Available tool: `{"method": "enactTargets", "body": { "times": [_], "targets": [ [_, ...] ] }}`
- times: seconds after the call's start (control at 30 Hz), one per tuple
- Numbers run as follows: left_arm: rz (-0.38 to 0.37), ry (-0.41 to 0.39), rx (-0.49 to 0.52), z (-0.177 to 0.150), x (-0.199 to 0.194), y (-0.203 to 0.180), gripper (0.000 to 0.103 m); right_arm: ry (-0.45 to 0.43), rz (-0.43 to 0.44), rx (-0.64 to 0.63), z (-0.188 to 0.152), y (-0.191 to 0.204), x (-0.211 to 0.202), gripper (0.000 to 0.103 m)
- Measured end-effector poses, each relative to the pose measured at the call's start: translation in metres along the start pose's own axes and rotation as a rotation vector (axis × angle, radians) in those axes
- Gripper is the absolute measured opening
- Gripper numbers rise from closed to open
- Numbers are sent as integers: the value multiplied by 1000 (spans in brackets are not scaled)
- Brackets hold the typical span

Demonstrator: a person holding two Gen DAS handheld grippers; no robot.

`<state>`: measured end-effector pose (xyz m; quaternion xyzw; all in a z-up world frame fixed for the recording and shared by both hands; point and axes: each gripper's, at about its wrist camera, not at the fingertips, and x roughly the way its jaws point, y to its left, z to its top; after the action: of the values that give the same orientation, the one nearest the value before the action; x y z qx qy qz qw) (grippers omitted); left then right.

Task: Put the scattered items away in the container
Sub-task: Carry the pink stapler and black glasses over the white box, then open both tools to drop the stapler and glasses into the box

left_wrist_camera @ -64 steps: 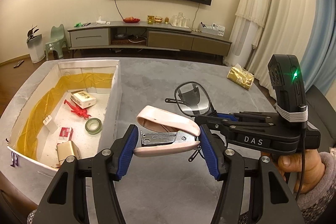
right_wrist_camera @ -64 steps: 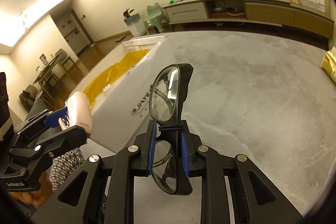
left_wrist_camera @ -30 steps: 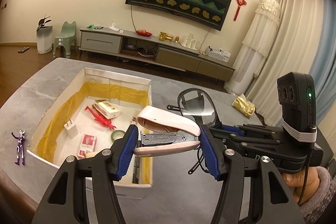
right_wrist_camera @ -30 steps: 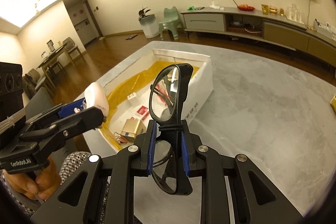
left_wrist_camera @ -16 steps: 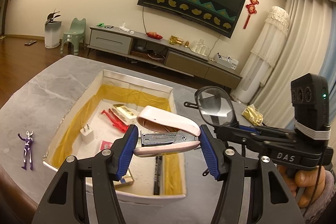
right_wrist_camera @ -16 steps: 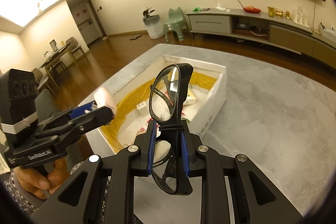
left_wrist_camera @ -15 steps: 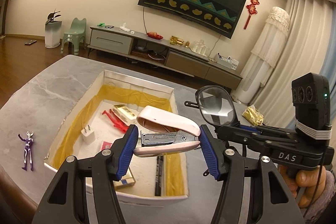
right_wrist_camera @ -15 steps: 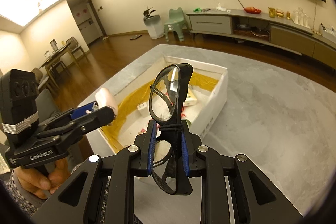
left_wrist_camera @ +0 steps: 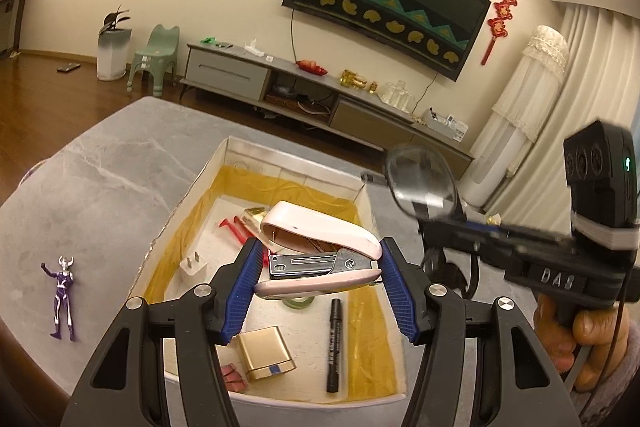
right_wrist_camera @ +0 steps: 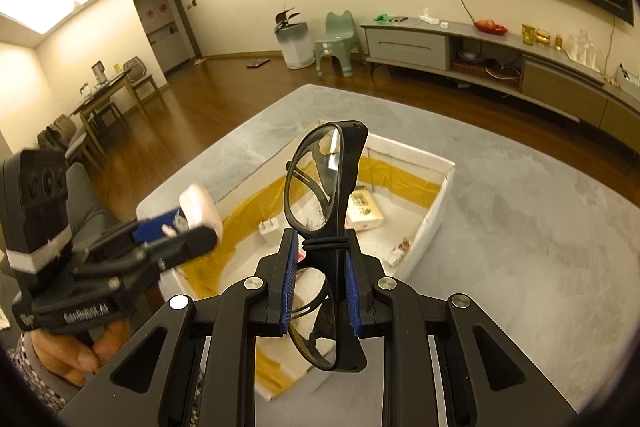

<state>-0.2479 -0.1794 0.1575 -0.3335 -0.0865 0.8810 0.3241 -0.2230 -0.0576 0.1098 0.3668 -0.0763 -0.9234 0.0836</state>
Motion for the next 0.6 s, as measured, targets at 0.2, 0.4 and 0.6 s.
{"method": "enactTargets", "body": {
  "times": [0.2, 0.4, 0.6],
  "targets": [
    [-22, 48, 8, -5, 15, 1, 60, 22, -18, -20, 18, 1, 27, 22],
    [-56, 113, 27, -15, 34, -6, 60, 52, -42, -32, 30, -4, 54, 22],
    [-71, 193, 44, -23, 55, -12, 60, 89, -69, -39, 37, -15, 79, 22]
  ]
}}
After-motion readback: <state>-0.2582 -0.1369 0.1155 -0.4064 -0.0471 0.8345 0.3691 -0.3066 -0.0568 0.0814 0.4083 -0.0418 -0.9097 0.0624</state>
